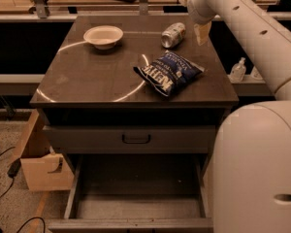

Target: Place 7up can into middle drawer

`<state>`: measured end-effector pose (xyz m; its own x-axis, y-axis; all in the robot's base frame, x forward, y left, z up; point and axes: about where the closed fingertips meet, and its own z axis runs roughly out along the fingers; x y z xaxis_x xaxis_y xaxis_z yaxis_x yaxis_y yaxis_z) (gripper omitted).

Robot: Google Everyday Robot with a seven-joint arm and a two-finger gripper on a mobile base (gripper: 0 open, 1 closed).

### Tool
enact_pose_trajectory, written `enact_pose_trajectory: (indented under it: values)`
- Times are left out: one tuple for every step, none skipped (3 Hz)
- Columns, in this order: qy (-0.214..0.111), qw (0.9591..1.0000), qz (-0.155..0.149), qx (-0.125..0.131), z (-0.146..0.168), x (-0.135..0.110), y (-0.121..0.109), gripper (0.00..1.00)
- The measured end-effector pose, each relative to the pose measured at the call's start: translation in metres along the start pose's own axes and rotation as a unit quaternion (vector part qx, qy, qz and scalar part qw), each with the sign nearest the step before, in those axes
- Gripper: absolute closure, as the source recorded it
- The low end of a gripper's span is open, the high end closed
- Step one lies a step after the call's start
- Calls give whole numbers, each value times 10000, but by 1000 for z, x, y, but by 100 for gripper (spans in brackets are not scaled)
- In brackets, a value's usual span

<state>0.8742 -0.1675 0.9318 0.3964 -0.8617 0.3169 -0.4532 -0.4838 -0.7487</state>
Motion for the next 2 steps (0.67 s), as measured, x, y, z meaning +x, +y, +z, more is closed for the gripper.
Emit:
enact_pose_trajectory:
  values:
    - [99, 9997, -107, -218, 1, 2, -4, 0]
    - [13, 9979, -477, -447, 4, -8, -13, 0]
